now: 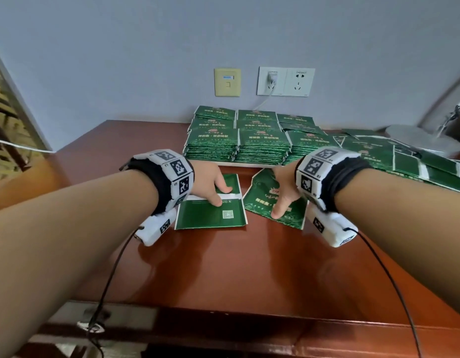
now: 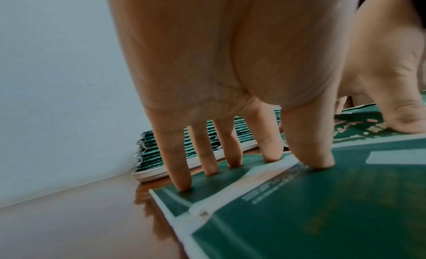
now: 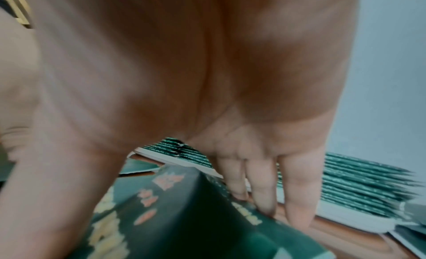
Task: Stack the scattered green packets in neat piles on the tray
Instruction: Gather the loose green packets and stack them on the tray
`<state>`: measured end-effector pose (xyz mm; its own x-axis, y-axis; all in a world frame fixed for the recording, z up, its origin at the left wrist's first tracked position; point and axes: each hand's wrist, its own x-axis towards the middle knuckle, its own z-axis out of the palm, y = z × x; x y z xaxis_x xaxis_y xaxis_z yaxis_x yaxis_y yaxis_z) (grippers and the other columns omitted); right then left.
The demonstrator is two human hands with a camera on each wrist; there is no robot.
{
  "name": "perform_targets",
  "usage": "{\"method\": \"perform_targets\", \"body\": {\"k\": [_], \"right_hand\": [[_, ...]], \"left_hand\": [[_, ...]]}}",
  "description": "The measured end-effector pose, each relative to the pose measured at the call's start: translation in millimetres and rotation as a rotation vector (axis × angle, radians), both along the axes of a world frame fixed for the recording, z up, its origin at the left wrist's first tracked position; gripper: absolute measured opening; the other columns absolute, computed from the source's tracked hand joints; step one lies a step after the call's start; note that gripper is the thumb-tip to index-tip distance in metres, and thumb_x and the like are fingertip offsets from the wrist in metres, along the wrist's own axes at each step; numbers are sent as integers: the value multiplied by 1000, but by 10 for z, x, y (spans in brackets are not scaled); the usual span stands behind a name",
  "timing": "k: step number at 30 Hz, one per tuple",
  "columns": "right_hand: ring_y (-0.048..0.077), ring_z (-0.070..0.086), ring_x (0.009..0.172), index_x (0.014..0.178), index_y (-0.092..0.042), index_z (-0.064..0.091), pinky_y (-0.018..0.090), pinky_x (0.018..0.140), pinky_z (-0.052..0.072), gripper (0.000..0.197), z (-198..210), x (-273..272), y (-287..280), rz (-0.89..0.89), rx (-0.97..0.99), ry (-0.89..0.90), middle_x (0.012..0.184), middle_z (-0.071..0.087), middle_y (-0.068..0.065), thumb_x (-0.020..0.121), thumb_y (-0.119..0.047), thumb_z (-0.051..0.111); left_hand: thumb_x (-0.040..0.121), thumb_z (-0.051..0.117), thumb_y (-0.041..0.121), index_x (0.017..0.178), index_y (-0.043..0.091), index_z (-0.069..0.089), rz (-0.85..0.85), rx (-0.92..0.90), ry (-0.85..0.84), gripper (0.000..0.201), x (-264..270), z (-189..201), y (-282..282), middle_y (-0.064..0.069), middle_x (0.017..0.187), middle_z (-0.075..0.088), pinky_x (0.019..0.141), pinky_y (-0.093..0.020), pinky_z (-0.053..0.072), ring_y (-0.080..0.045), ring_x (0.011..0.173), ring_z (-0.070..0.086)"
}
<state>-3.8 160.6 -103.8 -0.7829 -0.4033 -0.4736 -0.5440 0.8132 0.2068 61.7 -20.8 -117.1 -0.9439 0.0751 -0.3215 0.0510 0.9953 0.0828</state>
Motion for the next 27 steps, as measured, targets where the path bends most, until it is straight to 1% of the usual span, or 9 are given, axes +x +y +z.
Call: {"method": "perform_targets", "body": {"k": [4,6,8,10,13,15,22,25,27], "right_hand": [[26,54,119,147,-9,29,27,84,43,98,16,15,54,42,-71,22,138,51,8,71,-46,79],[25,56,116,143,-14,35,32,91,47,95,48,31,65,77,-127,-6,133,54,4,67,-42,83],[23,61,105,130,-16,49,33,88,50,78,71,40,57,131,-139,46,118,62,0,65,-41,84],[21,64,91,112,-16,60,32,80,53,57,102,44,46,205,-165,167,101,67,-1,66,-42,81],[18,64,77,93,-15,68,25,62,49,35,171,26,53,217,-300,230,82,68,-1,72,-41,77],[17,62,76,89,-15,68,24,63,46,31,214,22,65,169,-361,191,80,67,-3,75,-42,75],[23,62,103,132,-12,52,35,91,51,66,42,-68,46,111,-221,151,117,64,2,78,-46,71],[24,62,105,131,-10,50,38,91,51,75,-70,-76,42,128,-177,133,120,63,5,74,-53,72],[25,61,107,133,-9,48,39,91,51,78,-88,-71,30,156,-148,128,122,62,6,74,-55,72]], "left_hand": [[94,57,33,135,25,55,7,-7,27,42,18,1,27,4,132,54,80,-16,30,-4,99,44],[94,57,30,131,24,59,29,25,59,38,25,14,40,5,134,55,85,-17,33,-8,108,51],[92,60,28,131,23,59,51,50,93,39,16,25,11,4,134,57,88,-17,35,-10,112,54],[90,64,29,136,23,53,106,82,122,48,13,24,-43,2,135,56,90,-18,36,-10,110,55],[86,67,40,148,18,32,205,11,112,75,0,-40,-145,-5,149,40,107,-31,35,-22,131,44],[84,67,48,152,14,21,252,-67,77,89,-1,-83,-197,-9,154,31,111,-35,31,-27,137,35],[71,67,66,150,15,25,272,-220,27,103,-50,-17,-157,-8,150,37,110,-37,33,-29,134,39],[75,70,58,145,12,36,213,-222,181,91,-45,29,-117,-8,142,46,107,-35,34,-27,129,42],[76,73,50,132,12,52,183,-150,258,71,-33,76,-132,-7,126,55,96,-33,40,-26,116,50]]}}
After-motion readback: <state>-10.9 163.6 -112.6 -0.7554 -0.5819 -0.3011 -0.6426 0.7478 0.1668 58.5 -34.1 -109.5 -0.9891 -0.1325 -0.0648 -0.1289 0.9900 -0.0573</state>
